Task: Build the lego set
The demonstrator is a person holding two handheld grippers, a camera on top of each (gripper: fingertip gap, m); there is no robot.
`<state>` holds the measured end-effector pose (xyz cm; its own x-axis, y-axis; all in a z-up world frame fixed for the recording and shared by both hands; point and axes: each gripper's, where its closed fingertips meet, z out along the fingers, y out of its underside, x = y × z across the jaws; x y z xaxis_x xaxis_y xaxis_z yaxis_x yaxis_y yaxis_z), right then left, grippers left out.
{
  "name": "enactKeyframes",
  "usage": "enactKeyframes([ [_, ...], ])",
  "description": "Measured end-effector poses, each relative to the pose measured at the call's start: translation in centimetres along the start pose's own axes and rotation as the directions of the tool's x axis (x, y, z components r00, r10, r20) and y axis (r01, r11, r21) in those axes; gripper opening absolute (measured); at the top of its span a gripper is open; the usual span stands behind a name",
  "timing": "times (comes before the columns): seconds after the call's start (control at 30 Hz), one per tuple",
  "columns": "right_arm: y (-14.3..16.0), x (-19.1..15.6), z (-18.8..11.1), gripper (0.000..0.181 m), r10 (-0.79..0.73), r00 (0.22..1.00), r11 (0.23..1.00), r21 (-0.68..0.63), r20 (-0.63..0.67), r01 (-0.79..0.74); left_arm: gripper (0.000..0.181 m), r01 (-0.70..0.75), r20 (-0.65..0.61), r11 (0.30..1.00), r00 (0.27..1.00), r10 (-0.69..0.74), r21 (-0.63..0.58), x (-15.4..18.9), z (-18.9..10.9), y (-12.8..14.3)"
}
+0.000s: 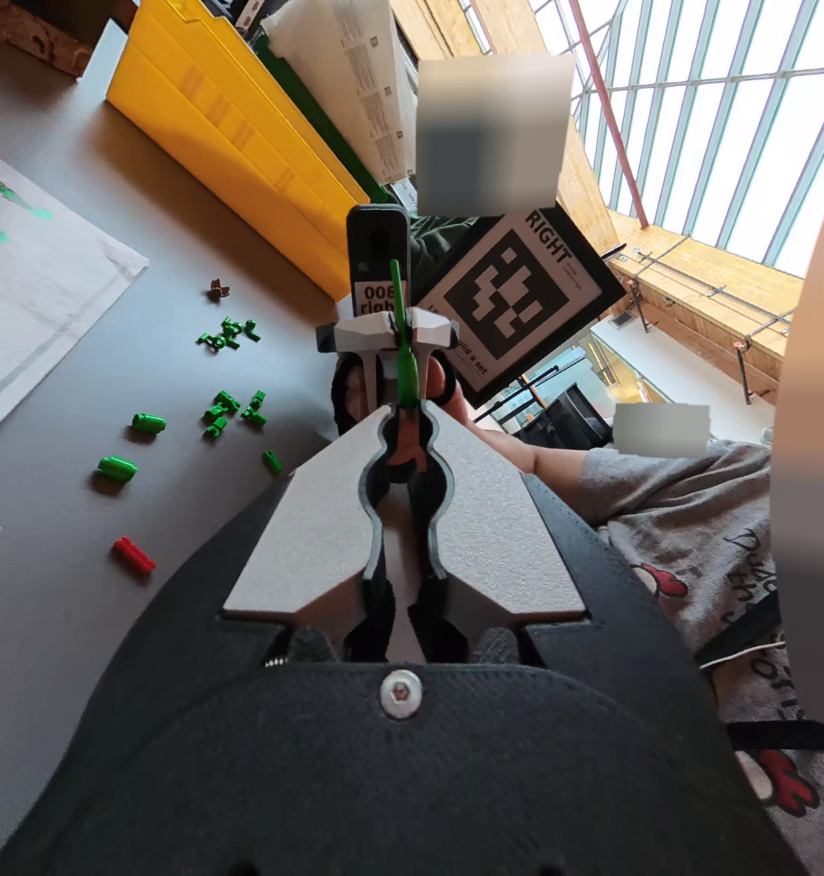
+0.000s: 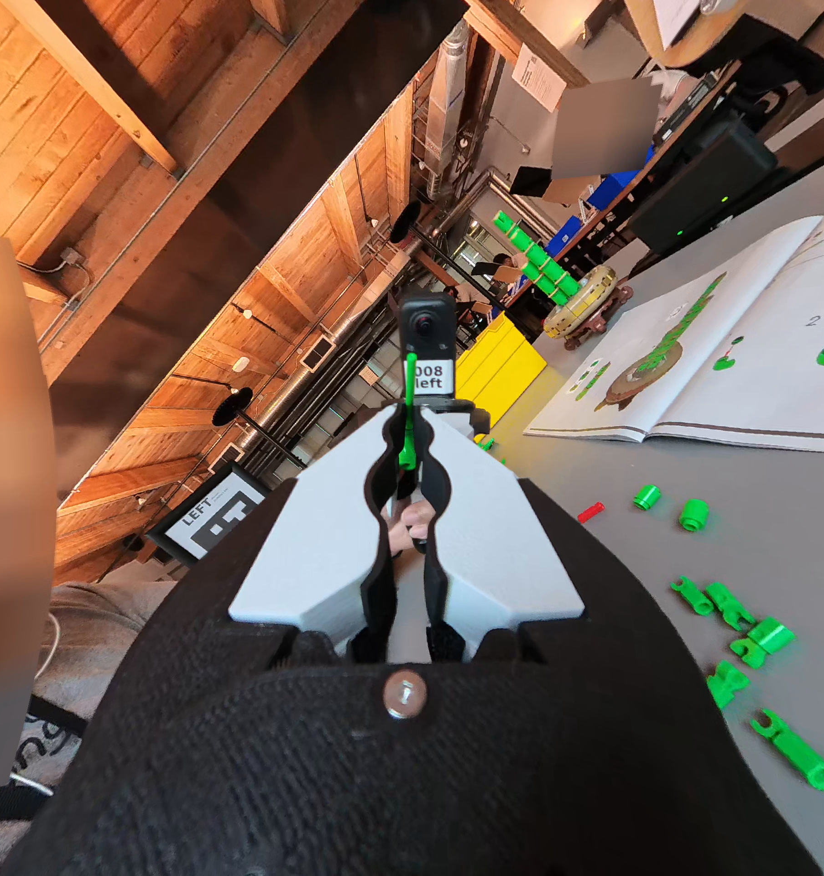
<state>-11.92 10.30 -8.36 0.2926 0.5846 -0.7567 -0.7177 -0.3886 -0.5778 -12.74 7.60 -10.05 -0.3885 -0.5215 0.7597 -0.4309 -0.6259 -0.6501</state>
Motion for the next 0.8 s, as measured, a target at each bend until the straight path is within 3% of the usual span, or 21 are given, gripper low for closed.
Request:
enactKeyframes([
  [0.1,-2.2,-0.3,-1.1,0.000,-0.025,1.000,0.996,0.085,-0.005,0.025,0.023,-0.033,0.021,0.999,0.999,0.034,-0.026,-0.1,-0.2,0.1],
  [0.23,-5.6,0.0,-3.8,0.000,-0.058,0.996,0.968,0.239,-0.068,0.073,0.021,-0.189,0.151,0.982,0.970,0.191,-0.027,-0.5,-1.8,-1.1],
  [0.43,-6.0,0.2,-4.2,0.000,-0.023,0.998,0.964,0.263,-0.054,0.037,0.022,-0.456,0.354,0.883,0.849,0.393,0.113,0.8,-6.4,-5.3],
  [0.63,-5.8,0.1,-4.1,0.000,-0.026,0.998,0.966,0.255,-0.050,0.038,0.022,-0.508,0.402,0.833,0.825,0.397,0.219,1.8,-9.2,-7.3],
  [0.8,-5.5,-0.1,-3.7,0.000,-0.015,1.000,0.971,0.238,-0.027,0.021,0.022,-0.502,0.401,0.832,0.830,0.387,0.236,1.8,-9.6,-7.5],
])
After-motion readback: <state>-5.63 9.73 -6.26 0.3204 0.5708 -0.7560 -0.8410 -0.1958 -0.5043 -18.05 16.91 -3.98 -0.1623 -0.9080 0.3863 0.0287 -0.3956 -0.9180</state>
